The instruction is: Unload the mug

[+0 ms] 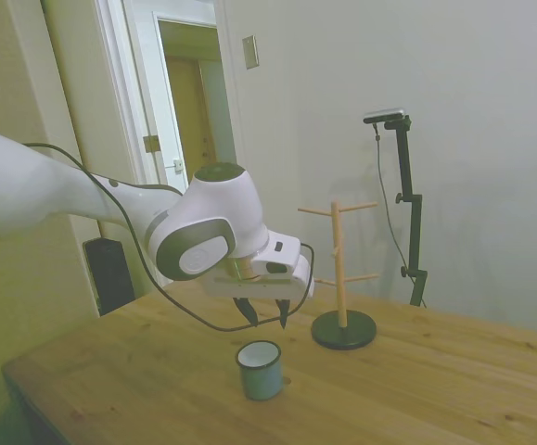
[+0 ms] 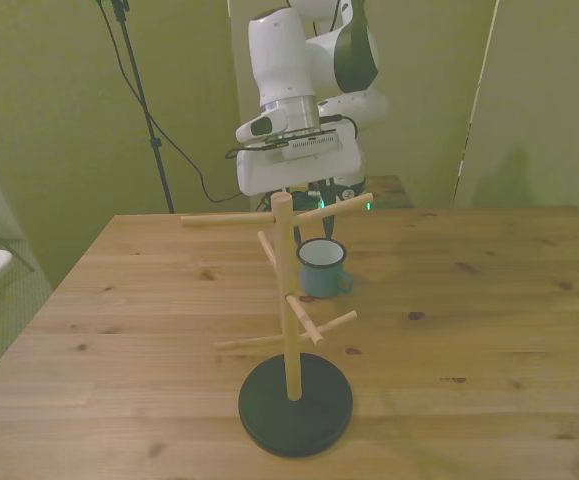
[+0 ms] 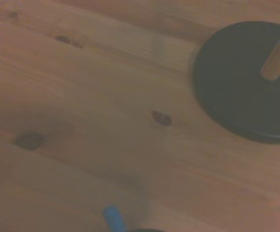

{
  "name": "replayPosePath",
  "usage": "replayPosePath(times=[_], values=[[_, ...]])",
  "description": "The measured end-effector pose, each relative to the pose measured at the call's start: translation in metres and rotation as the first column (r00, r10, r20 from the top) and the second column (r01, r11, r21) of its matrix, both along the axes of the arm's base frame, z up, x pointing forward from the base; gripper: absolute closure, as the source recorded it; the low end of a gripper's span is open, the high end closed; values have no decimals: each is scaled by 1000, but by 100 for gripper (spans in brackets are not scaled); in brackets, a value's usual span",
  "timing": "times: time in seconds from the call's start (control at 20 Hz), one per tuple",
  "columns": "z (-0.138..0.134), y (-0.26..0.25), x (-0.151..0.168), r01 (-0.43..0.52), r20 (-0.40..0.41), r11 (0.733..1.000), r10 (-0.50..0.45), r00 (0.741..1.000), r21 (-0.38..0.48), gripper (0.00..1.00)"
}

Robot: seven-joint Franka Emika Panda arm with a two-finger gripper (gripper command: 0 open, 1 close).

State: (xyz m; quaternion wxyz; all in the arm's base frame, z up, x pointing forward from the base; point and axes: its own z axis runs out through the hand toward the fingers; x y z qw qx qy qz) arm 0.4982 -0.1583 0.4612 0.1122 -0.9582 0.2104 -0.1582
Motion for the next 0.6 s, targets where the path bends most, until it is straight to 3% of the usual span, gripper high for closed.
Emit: replayPosePath(times=[0.15, 0.35, 0.6], values=[[17, -3, -11, 5, -57, 999, -3, 998, 35, 0], [42, -13, -26, 11, -44, 998, -9, 999, 61, 0], [52, -21, -41, 7, -59, 998, -3, 998, 62, 0]])
